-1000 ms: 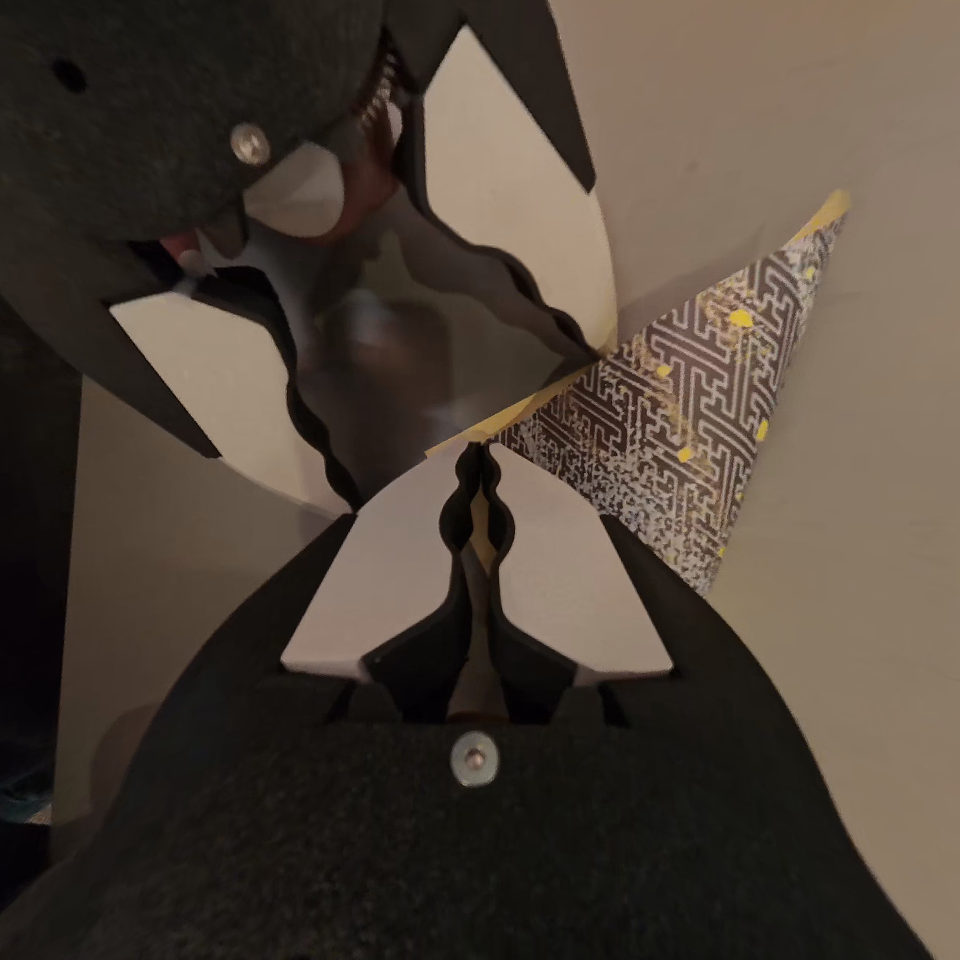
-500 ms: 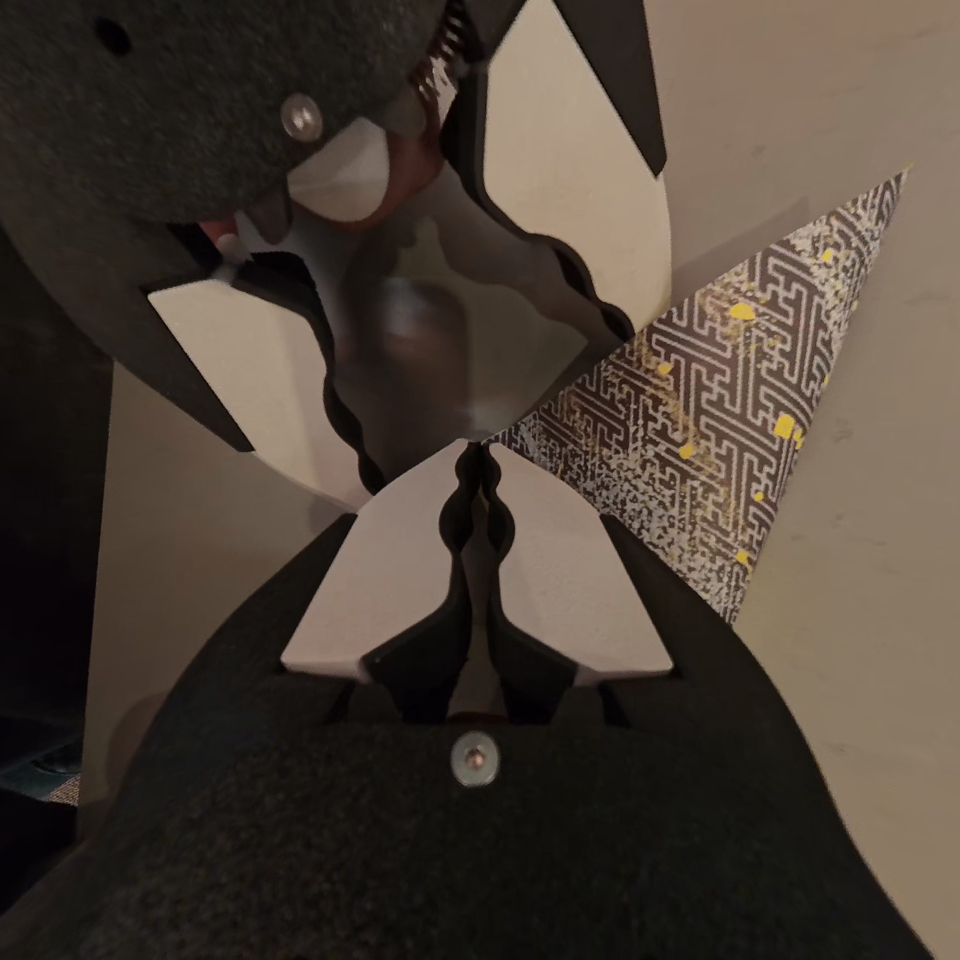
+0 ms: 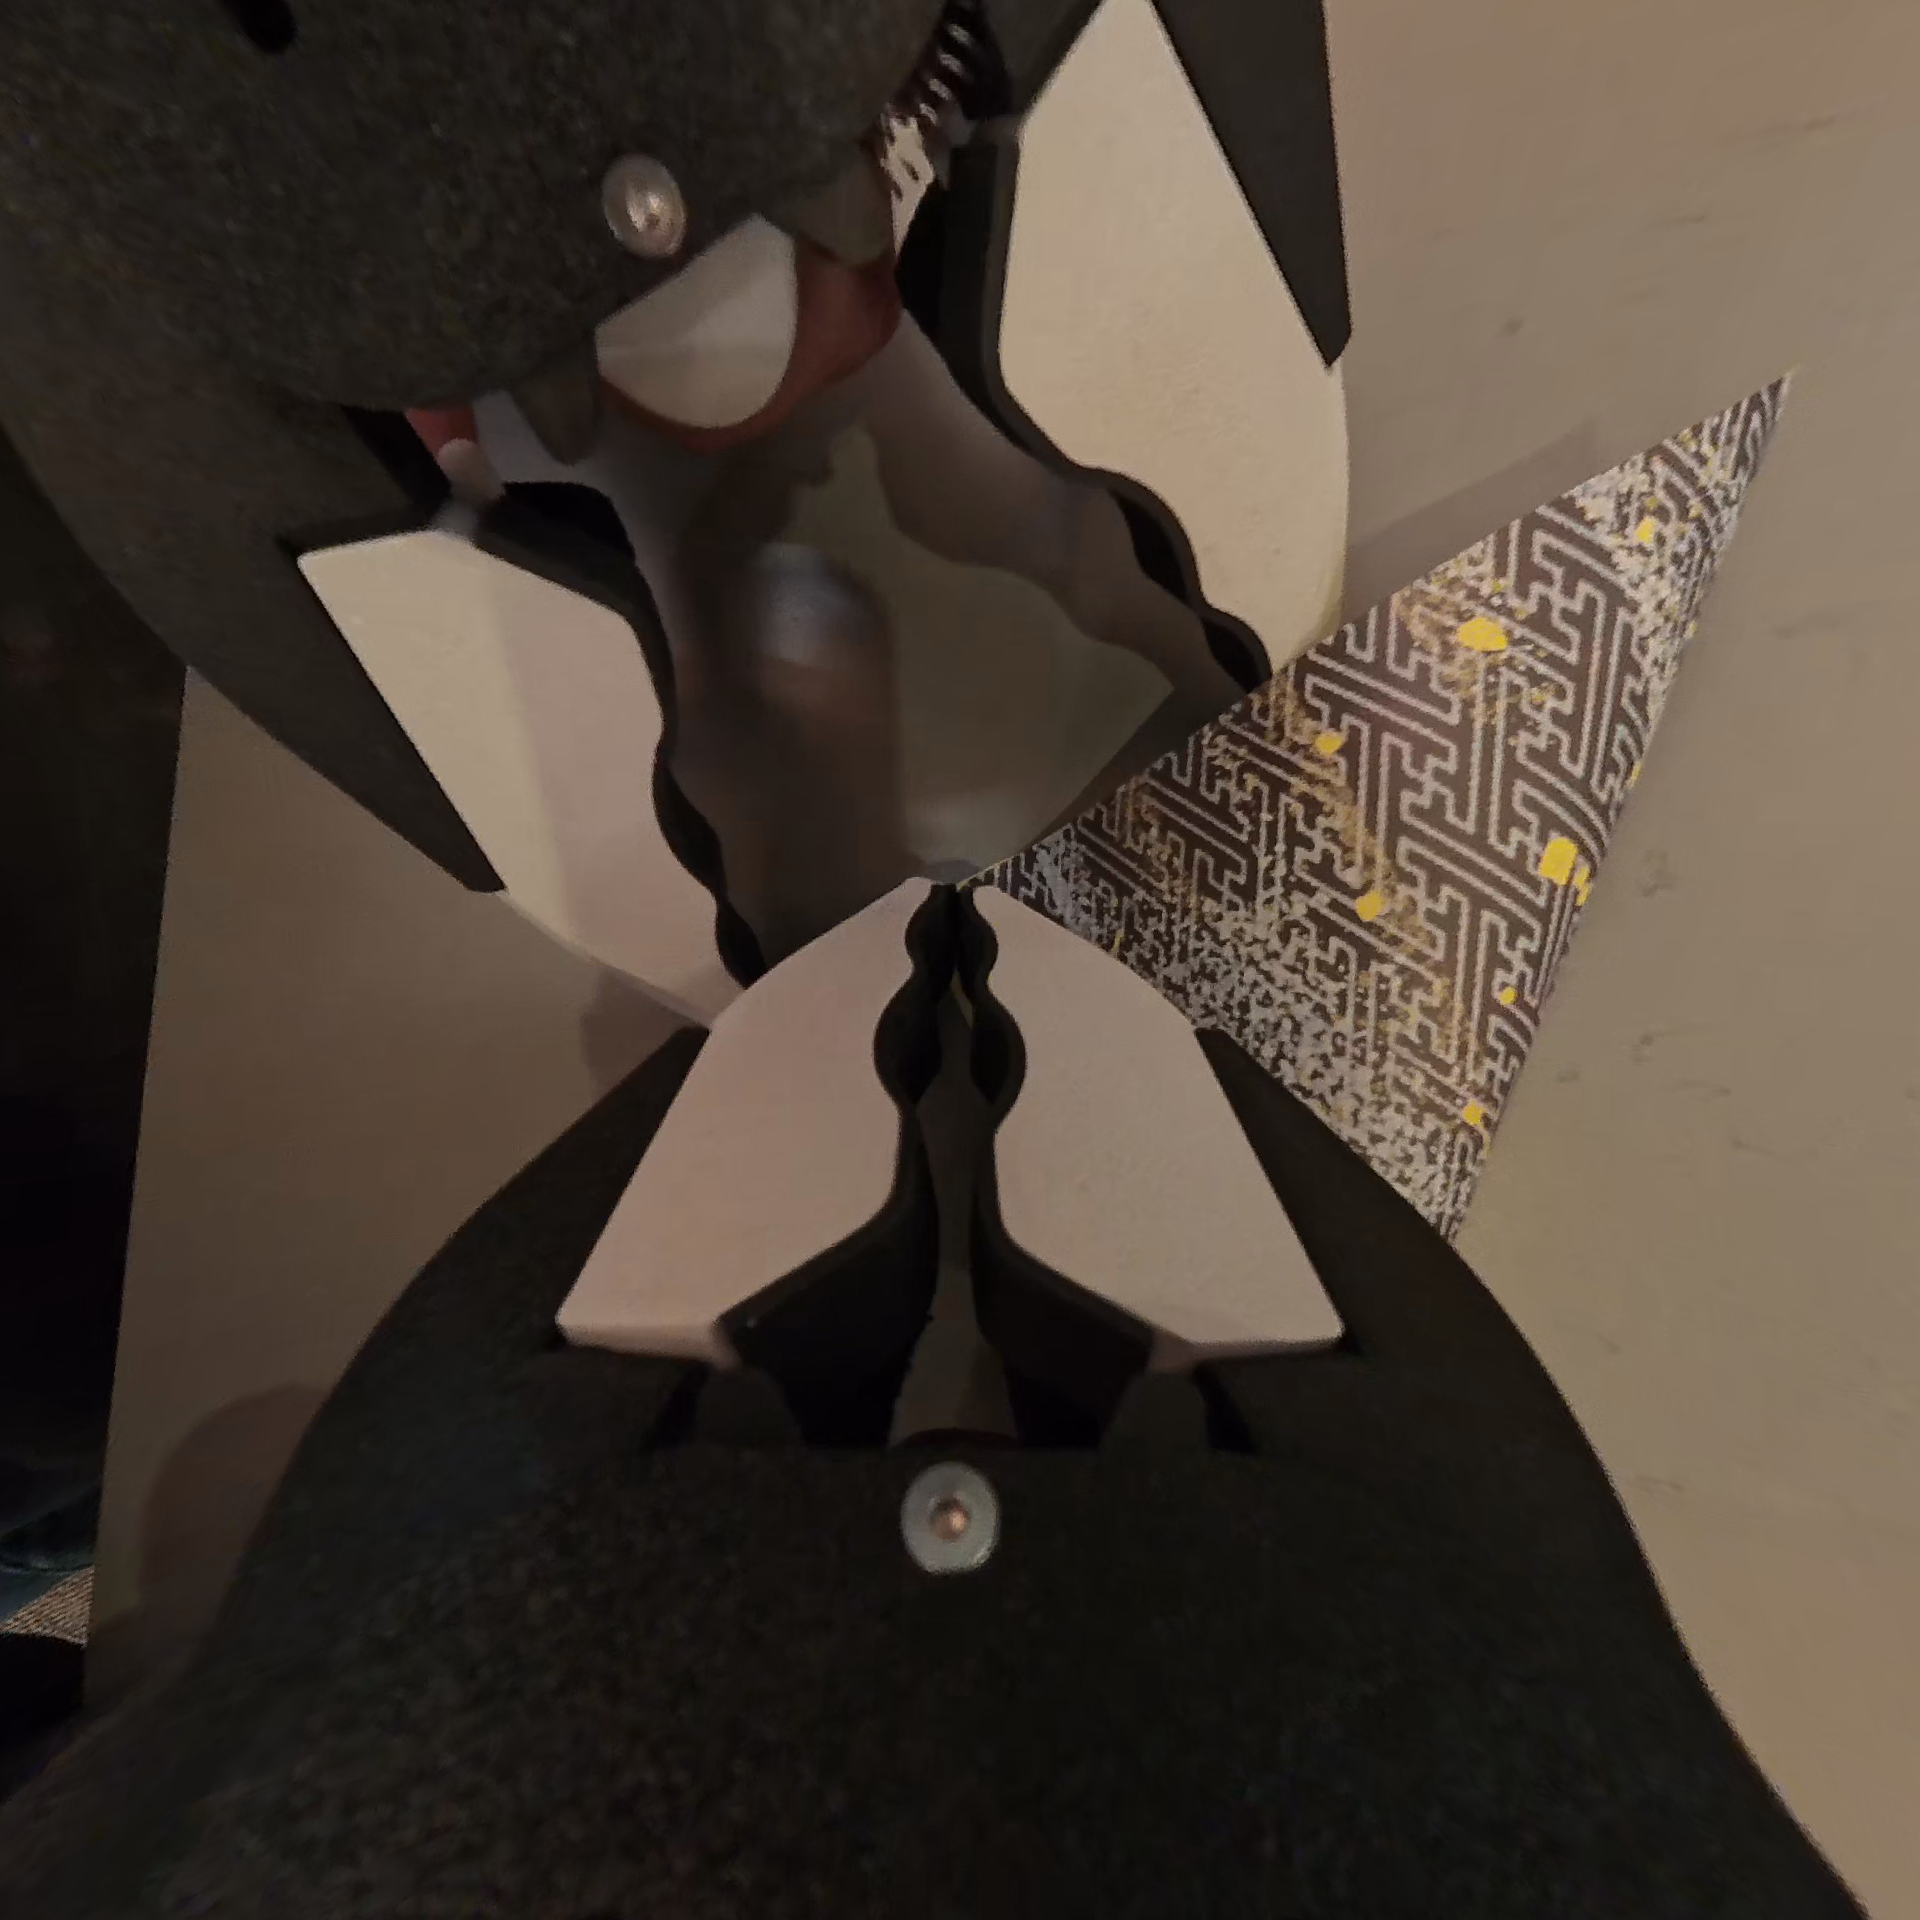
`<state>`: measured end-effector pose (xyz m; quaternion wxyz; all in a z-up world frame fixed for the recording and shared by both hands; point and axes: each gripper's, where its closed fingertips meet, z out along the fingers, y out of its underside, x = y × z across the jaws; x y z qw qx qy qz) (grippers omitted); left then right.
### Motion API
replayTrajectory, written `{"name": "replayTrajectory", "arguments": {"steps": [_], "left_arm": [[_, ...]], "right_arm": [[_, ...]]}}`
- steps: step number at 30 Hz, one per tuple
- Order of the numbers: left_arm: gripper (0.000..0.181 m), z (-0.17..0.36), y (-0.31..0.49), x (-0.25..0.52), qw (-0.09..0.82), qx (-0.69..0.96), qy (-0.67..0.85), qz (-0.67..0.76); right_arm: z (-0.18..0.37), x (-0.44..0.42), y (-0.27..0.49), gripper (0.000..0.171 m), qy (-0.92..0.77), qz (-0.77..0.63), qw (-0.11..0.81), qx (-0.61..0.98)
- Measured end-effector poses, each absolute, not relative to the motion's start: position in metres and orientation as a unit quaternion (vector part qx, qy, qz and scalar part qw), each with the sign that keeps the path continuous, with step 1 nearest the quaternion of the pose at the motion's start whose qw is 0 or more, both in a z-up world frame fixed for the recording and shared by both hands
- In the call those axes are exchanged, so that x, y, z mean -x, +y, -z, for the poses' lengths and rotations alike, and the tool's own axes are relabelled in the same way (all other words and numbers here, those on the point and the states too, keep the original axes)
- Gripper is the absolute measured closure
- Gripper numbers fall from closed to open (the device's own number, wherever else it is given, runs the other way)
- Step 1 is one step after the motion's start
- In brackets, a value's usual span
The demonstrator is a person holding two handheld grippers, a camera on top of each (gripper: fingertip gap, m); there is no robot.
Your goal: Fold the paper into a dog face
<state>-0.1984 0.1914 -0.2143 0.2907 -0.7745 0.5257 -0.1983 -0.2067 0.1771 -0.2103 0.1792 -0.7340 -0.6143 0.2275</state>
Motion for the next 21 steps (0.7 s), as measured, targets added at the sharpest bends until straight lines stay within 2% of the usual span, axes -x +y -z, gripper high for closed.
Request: {"name": "replayTrajectory", "arguments": {"steps": [21], "left_arm": [[0.078, 0.2147, 0.1915, 0.1982, 0.291, 0.774, 0.527, 0.199]], "right_arm": [[0.2096, 0.2071, 0.1719, 0.161, -0.628, -0.230, 0.194, 0.718]]}}
